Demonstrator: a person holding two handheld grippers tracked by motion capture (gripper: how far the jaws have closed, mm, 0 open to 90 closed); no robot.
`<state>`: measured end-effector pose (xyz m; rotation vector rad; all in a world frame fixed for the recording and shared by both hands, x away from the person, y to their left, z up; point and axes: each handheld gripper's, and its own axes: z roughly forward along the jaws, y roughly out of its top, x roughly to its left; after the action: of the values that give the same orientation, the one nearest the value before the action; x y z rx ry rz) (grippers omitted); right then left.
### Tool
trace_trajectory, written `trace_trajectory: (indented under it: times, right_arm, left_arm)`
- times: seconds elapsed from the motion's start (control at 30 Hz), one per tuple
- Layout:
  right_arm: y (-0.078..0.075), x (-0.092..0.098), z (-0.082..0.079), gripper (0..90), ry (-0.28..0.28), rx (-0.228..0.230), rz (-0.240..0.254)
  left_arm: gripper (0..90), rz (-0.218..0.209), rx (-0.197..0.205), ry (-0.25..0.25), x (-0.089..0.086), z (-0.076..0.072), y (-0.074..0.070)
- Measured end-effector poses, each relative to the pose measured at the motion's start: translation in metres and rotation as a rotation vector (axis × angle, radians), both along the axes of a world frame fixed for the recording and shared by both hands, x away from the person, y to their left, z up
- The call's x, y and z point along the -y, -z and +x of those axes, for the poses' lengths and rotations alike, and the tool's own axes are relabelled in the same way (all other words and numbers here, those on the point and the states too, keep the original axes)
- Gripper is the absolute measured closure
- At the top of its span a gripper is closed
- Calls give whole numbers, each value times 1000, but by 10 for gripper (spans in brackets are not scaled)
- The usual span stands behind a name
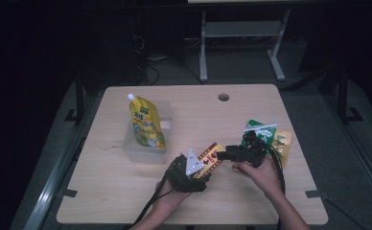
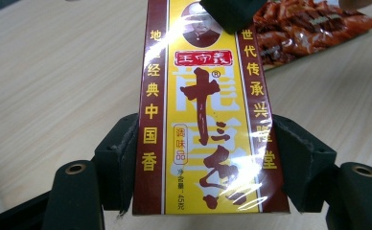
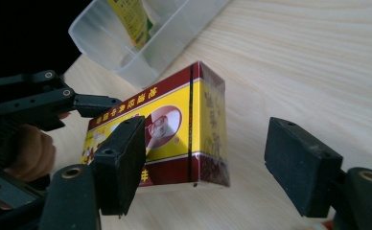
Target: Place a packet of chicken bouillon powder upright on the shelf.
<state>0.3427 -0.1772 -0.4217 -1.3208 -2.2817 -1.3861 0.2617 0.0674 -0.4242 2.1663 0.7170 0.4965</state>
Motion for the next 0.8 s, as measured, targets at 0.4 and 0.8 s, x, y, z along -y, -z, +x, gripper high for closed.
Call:
trace_trajectory:
  times: [0.4, 0.8]
  right_arm:
    - [-5, -17, 8, 460, -41, -51, 31]
    - [-26, -24, 9, 672, -62, -8, 75]
  left_arm:
    - [317, -20, 2, -23, -7, 5, 2]
    - [313, 3, -22, -49, -10, 14, 12]
